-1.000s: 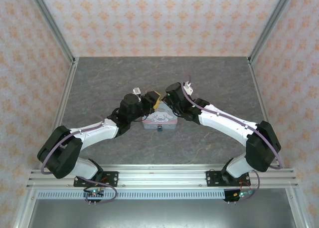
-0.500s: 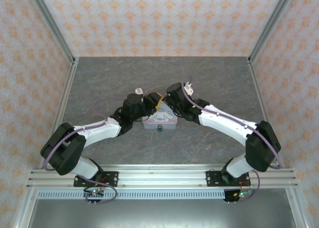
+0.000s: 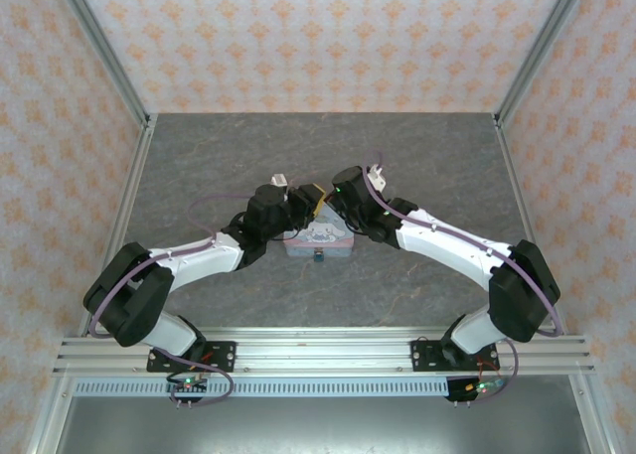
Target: Unlock the padlock with the key
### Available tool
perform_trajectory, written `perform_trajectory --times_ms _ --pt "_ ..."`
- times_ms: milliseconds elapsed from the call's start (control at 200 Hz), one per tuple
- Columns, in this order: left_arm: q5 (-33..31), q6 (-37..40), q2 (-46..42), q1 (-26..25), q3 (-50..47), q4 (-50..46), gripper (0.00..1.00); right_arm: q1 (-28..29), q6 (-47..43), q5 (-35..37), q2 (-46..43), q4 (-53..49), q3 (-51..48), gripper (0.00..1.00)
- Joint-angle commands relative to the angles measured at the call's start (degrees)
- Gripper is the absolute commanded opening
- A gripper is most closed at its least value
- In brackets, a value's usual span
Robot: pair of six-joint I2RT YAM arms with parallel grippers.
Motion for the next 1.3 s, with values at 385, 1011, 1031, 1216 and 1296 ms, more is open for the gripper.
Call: perform_trajectory --times_ms 385,1011,1031,1216,1296 --pt "-1.3 0.9 1.0 -0.9 1.4 0.9 0.14 -0.4 0.9 -0.4 -0.2 1.3 -1.1 0.00" --pt "1.2 10.6 0.3 1.2 2.8 -2.6 0.00 -5.1 -1.3 -3.5 -8.0 0.4 -7.2 0.40" --pt "1.8 11.8 0.2 1.6 3.2 -2.9 0.00 -5.7 -2.0 -4.0 -8.6 0.6 -7.8 0.44" --pt "9.6 25.2 -1.3 4.5 8.5 -10.2 0.00 -10.3 -10.2 -8.4 -12.4 0.0 -10.4 0.81" --pt "12.3 30.6 -2.1 5.4 10.8 -13.8 0.00 -11.8 -13.7 -11.2 -12.8 0.6 -11.2 0.87"
